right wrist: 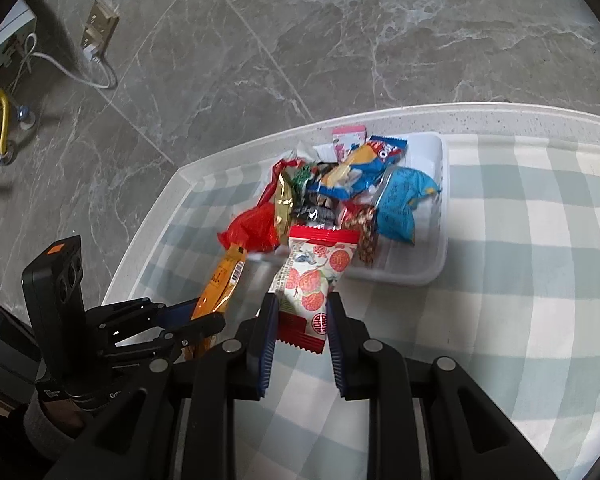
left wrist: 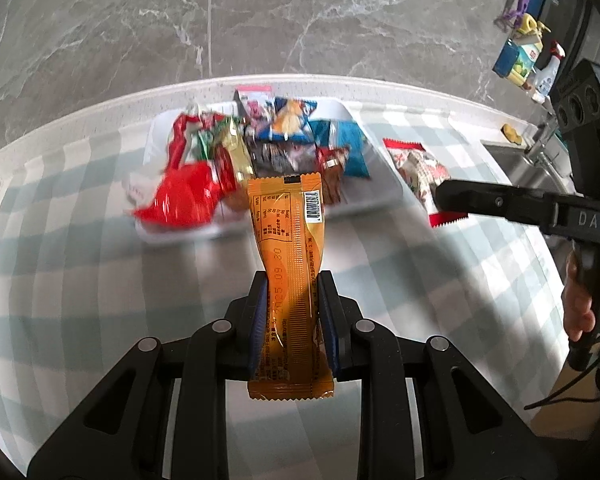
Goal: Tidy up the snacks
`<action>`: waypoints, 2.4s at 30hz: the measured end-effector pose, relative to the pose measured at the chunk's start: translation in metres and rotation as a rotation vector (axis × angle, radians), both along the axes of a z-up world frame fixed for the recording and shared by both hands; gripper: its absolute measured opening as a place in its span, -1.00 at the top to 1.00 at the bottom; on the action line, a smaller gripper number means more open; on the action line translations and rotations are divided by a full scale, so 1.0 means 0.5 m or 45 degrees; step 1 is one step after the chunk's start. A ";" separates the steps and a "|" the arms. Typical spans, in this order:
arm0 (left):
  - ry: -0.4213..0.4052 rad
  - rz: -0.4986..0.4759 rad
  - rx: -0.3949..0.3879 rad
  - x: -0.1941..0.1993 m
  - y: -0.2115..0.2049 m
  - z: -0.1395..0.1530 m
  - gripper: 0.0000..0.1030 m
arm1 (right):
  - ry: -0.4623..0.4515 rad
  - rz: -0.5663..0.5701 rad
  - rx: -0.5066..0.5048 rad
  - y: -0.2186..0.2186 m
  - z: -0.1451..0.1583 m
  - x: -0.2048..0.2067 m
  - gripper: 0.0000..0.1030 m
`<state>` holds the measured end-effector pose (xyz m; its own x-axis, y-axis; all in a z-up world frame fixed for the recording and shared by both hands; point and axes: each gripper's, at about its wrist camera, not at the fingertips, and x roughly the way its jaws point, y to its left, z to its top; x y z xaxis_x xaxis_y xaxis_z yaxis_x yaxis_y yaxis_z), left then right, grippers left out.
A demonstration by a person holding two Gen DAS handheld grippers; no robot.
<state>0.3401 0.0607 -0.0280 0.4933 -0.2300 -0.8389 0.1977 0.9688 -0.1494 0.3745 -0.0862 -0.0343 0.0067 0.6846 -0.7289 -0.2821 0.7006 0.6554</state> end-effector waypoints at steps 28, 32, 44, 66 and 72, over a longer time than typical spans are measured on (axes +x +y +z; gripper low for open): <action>-0.013 0.013 0.026 0.360 0.009 -0.037 -0.07 | -0.071 -0.056 -0.149 0.084 -0.112 0.182 0.16; -0.052 0.048 0.007 0.323 0.015 -0.016 -0.14 | -0.112 -0.066 -0.148 0.062 -0.080 0.145 0.04; -0.119 0.135 0.003 0.148 0.005 0.051 -0.53 | -0.223 -0.132 -0.187 -0.022 0.037 0.012 -0.32; -0.314 0.054 0.084 -0.119 -0.079 0.206 -0.86 | -0.483 -0.250 -0.338 -0.101 0.229 -0.179 -0.78; -0.354 0.048 0.090 -0.164 -0.079 0.235 -0.86 | -0.503 -0.275 -0.339 -0.113 0.256 -0.211 -0.78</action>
<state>0.2584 0.0210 0.0895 0.7138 -0.1527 -0.6835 0.1852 0.9824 -0.0260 0.2692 -0.1426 0.0937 0.4371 0.4281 -0.7910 -0.3021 0.8982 0.3192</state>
